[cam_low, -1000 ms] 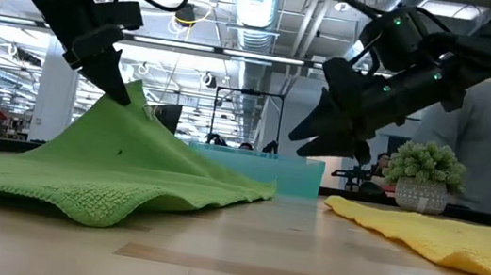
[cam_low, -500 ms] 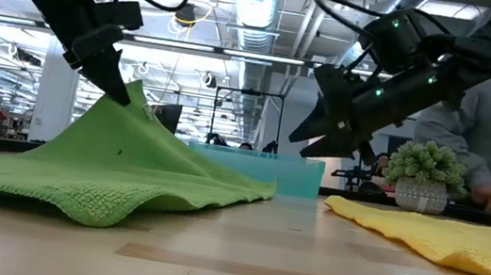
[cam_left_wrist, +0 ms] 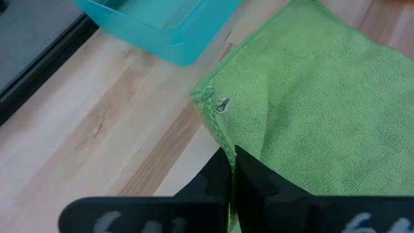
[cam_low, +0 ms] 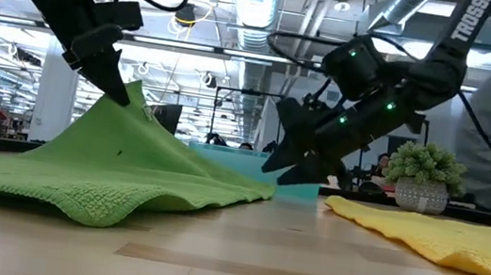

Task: Roll microfiber towels into tight, uniform cylinder then place into a basket
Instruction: Fold the green towel

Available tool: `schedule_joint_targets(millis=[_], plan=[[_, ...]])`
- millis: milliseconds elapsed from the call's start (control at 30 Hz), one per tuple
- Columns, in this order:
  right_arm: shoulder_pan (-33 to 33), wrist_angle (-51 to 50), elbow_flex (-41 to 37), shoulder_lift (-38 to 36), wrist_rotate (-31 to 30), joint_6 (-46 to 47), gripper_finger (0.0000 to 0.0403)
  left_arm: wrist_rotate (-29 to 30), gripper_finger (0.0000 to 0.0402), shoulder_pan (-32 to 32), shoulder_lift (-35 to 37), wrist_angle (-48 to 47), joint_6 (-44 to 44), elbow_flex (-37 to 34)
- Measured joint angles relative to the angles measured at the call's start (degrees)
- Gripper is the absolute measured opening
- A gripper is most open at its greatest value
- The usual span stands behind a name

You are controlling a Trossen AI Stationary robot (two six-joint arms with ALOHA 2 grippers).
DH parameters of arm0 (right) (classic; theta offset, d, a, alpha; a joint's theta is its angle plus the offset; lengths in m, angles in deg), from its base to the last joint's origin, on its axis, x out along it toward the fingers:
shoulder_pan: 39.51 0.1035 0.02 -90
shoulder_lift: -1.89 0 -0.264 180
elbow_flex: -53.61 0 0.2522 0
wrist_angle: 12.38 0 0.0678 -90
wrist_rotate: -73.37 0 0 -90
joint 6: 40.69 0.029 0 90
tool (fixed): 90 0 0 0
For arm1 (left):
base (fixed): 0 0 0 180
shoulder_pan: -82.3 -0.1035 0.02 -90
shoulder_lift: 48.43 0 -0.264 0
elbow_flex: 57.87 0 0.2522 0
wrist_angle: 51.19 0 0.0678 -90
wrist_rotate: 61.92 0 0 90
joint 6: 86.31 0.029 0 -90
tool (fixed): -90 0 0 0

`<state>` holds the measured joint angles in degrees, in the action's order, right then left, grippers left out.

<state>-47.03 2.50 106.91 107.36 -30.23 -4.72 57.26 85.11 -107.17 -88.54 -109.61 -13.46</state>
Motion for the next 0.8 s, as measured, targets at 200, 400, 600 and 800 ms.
schedule_joint_targets(millis=[200,400,600,800], plan=[[-0.08,-1.92,0.49,-0.03,0.08,1.26,0.0219,-0.03,0.0000,0.00,0.00,-0.03,0.02,0.00],[-0.01,-2.05,1.06,1.94,1.00,1.59,0.0193,-0.03,0.0000,0.00,0.01,0.04,0.01,0.00],[0.38,-2.20,4.60,5.28,1.17,1.00,0.0158,-0.03,0.0000,0.02,0.00,-0.07,-0.37,0.00],[0.63,-4.19,4.97,4.69,1.30,-1.09,0.0101,-0.03,0.0000,0.02,0.00,-0.23,-0.33,0.00]])
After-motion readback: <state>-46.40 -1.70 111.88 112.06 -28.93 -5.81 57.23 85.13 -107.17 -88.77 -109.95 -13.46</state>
